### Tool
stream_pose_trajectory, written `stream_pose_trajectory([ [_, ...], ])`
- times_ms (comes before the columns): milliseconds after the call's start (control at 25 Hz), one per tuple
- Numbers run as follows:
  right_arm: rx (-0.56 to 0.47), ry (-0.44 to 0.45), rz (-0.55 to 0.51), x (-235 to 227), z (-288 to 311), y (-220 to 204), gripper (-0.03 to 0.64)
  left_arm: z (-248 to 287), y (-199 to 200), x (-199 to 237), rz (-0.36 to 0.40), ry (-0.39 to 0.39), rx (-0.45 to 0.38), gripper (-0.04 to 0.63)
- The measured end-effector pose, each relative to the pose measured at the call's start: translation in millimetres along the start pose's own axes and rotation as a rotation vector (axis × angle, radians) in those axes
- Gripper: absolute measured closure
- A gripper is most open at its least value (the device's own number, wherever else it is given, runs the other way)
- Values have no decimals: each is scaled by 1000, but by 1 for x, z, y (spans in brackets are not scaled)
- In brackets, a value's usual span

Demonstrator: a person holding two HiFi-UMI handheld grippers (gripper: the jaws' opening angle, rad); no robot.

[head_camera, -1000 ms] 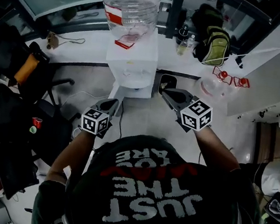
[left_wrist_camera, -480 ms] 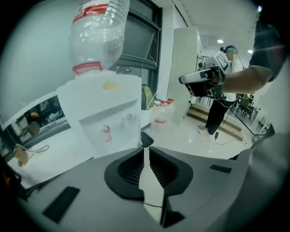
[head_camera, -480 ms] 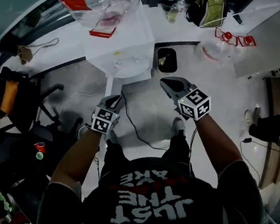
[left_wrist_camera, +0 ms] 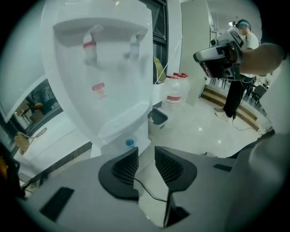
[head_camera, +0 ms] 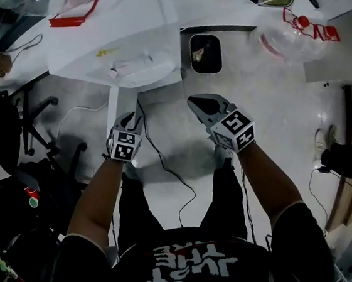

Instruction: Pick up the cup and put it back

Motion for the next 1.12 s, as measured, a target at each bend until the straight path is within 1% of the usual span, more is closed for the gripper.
stream_pose_trajectory([
  [120, -6, 9, 22, -24, 2, -38, 583, 41, -17, -1, 27, 25, 40, 489],
  [200, -7, 6, 68, -36, -3, -64, 583, 62, -15, -3, 59, 12, 55, 490],
  [240, -6, 4, 90, -41, -7, -77, 583, 74, -10, -4, 91, -1, 52, 489],
  [320, 2, 2, 111, -50, -12, -97, 583, 100, -1, -5, 190, -28, 45, 489],
  [400, 14, 9, 114, -58, -16, -112, 583, 126, 6, -11, 322, -53, 42, 489],
  [440, 16, 15, 114, -61, -17, -118, 583, 138, 9, -17, 372, -61, 38, 490],
  [480, 12, 22, 115, -66, -17, -123, 583, 150, 10, -23, 394, -64, 31, 489],
  [560, -2, 28, 119, -78, -15, -135, 583, 176, 9, -34, 382, -53, 21, 489],
  [640, -9, 26, 114, -93, -8, -152, 583, 205, 1, -43, 368, -25, 20, 489],
  [840, 8, 44, 59, -121, 22, -198, 583, 280, -26, -46, 417, 64, 36, 481],
  [920, 12, 56, 51, -128, 33, -214, 583, 306, -32, -41, 449, 97, 38, 475],
  [1120, 3, 64, 73, -138, 53, -246, 583, 359, -40, -18, 574, 177, 61, 472],
])
Point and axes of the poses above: the fingertips, and each gripper's own axes: z forward along the fingers, x to its left, y out of its top, the point moved 5 cm from there along -z, backward along the fingers, and after that the axes turned 14 degrees about y, right-handed, at the moved point
